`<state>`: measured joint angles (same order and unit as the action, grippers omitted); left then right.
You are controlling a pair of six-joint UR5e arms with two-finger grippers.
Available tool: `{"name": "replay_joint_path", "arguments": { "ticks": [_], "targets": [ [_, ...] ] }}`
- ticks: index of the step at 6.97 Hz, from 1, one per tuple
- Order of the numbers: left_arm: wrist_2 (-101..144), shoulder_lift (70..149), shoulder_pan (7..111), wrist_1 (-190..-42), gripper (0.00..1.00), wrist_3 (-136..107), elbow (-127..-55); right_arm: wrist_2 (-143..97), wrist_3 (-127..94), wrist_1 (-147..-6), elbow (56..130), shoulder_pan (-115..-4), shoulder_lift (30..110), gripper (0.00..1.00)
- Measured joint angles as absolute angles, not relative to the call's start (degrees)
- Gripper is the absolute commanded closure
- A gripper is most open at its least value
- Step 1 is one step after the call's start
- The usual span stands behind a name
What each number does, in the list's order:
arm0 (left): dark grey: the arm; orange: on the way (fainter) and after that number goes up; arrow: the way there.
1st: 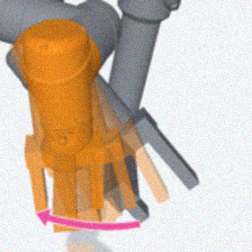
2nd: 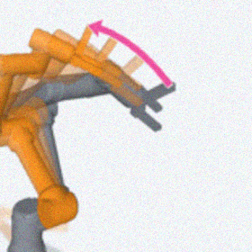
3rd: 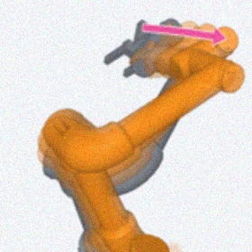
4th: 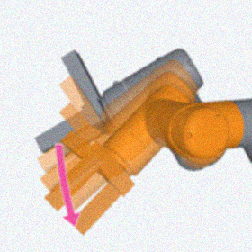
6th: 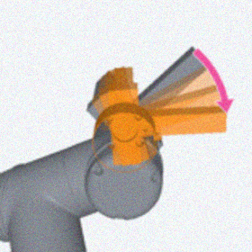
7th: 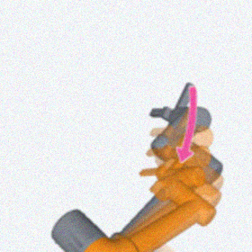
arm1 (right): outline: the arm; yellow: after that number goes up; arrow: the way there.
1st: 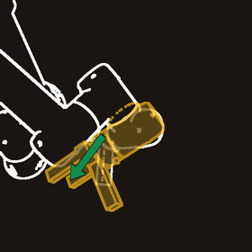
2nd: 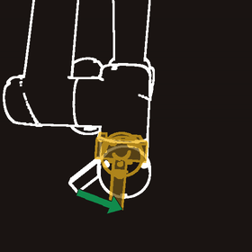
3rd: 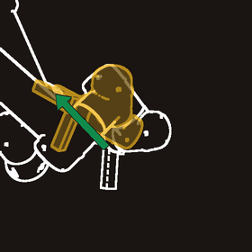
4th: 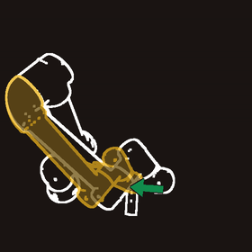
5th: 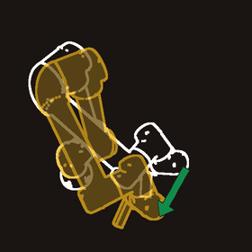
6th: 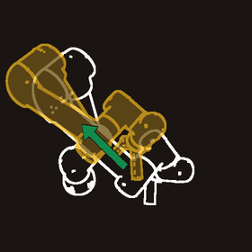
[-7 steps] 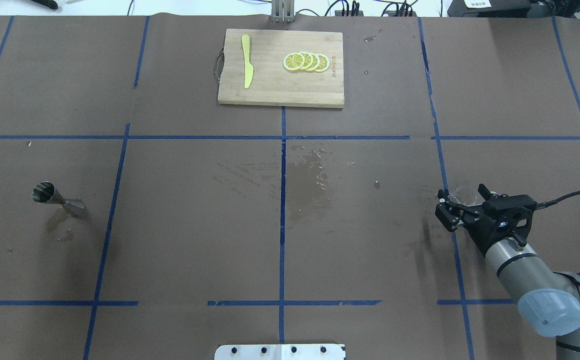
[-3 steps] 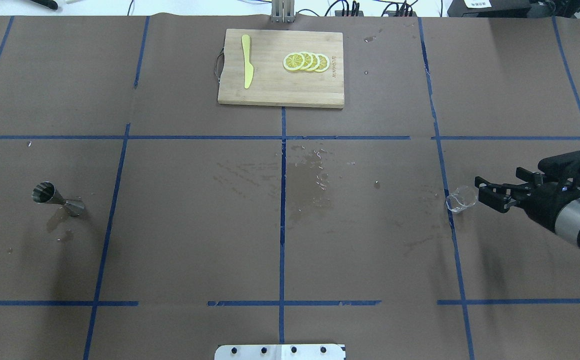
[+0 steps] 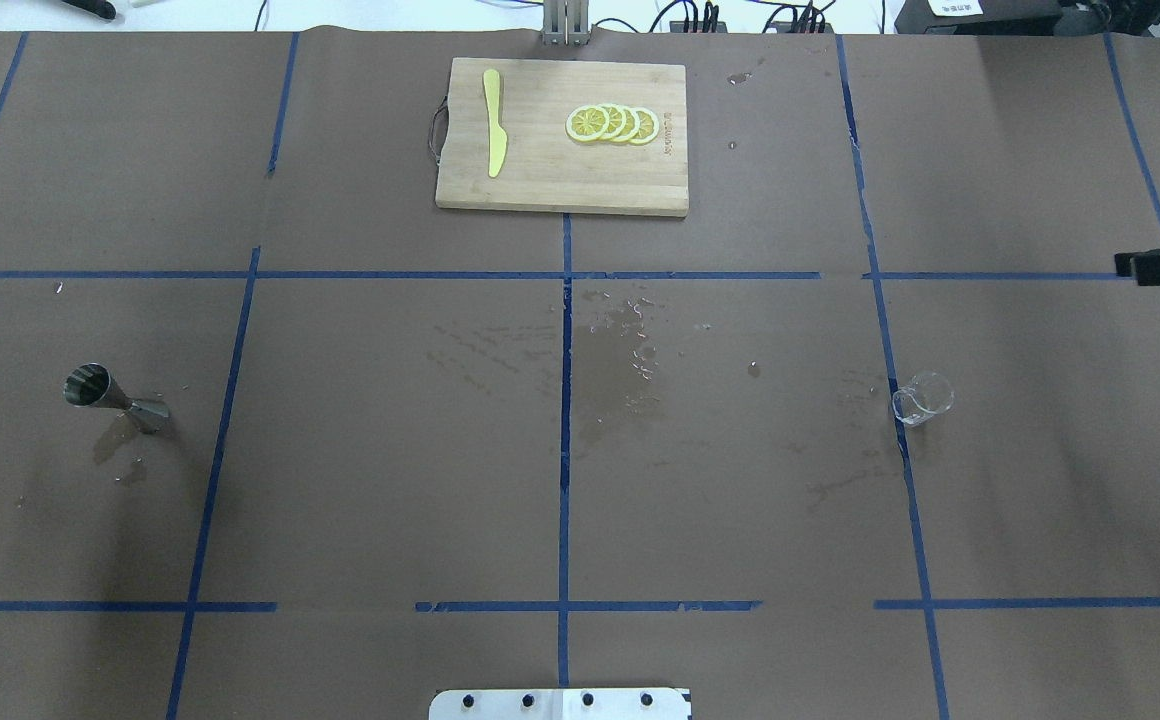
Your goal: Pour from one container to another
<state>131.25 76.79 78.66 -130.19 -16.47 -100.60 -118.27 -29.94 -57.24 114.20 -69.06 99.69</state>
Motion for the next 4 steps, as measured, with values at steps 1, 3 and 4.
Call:
{"name": "replay_joint_path", "arguments": {
  "ticks": [1,3,4],
  "targets": [
    [131.3,78.8,81.8,-123.1,0.0,-12.5,-100.8,-123.5,-19.0,-68.5,113.0,-76.4,96.0,0.0],
    [131.3,86.9,91.1,-101.3,0.0,-1.9,-102.5,-130.3,-7.5,-88.1,112.0,-84.6,92.1,0.0],
    [131.3,90.8,95.2,-90.6,0.0,2.0,-103.4,-131.9,-6.1,-93.6,111.9,-85.9,92.3,0.0]
  ]
}}
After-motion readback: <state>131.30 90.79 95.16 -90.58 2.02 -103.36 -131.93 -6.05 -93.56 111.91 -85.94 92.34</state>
